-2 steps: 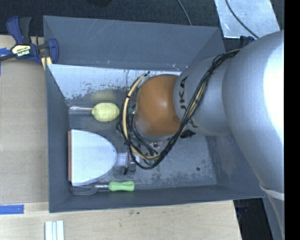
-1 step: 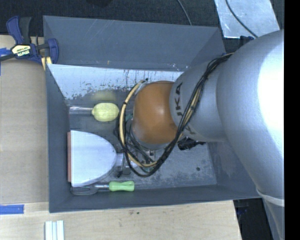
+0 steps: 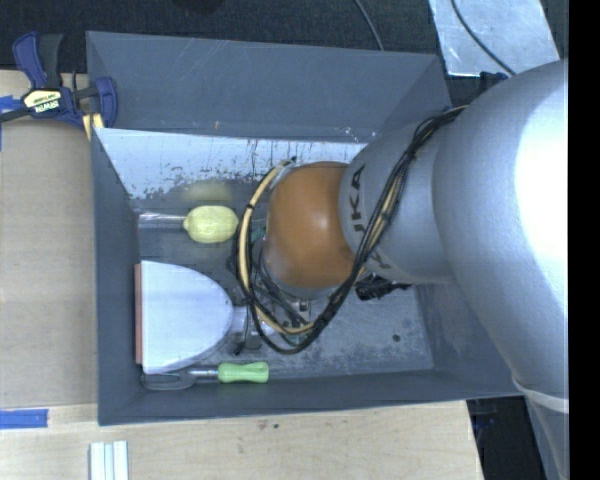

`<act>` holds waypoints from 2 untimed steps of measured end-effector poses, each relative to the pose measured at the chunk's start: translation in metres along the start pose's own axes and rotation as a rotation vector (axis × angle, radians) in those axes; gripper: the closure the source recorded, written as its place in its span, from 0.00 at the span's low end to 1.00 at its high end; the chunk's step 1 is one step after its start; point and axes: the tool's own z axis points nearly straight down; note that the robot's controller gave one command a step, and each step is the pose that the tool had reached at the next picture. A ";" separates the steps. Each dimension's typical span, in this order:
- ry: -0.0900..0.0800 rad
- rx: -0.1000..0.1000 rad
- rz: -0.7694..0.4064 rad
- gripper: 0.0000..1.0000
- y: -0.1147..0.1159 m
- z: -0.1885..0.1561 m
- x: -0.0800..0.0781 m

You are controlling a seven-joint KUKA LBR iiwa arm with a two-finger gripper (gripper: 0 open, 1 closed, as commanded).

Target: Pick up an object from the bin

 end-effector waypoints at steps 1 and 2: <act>0.001 0.000 0.001 1.00 0.000 -0.008 0.001; -0.001 0.000 0.001 1.00 -0.001 -0.029 0.000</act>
Offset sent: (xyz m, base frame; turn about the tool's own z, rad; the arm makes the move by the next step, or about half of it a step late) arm -0.0007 -0.0004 0.0415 0.0006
